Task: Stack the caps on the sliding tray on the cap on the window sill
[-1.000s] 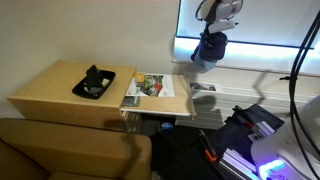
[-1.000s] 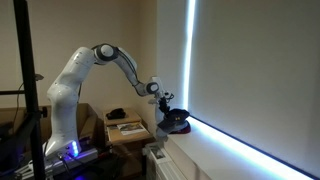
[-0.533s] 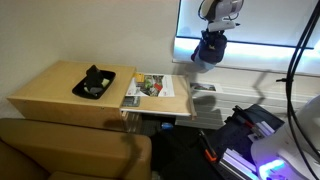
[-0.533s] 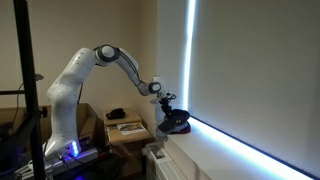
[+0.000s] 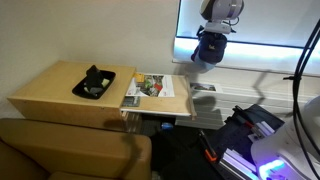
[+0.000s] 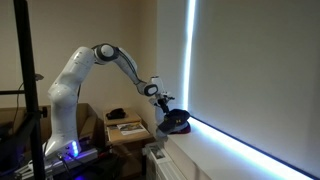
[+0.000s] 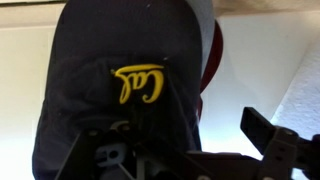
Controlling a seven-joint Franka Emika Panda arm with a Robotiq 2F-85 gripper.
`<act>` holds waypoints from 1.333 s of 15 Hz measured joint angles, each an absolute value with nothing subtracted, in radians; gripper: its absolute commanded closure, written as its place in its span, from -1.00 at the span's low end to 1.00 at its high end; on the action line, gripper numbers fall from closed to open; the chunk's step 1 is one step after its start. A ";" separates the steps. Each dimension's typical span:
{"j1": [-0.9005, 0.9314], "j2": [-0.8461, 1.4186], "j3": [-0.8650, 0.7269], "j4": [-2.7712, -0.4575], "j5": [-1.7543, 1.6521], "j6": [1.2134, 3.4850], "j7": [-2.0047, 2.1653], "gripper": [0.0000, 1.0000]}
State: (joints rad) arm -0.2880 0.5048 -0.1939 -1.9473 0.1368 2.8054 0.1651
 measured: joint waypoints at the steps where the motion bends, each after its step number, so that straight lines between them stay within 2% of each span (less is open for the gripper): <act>1: -0.301 0.501 -0.171 -1.954 0.170 2.807 0.146 -1.00; 6: -0.324 0.500 -0.142 -1.966 0.225 2.769 0.116 -1.00; 11: -0.212 0.502 -0.179 -2.141 0.157 2.861 0.169 -1.00; 13: -0.117 0.504 -0.261 -2.204 0.100 2.965 0.263 -1.00; 17: 0.139 0.517 -0.528 -2.288 0.055 3.089 0.424 -1.00; 18: 0.166 0.518 -0.550 -2.298 0.060 3.082 0.428 -1.00; 20: 0.136 0.509 -0.490 -2.304 0.076 3.028 0.404 -1.00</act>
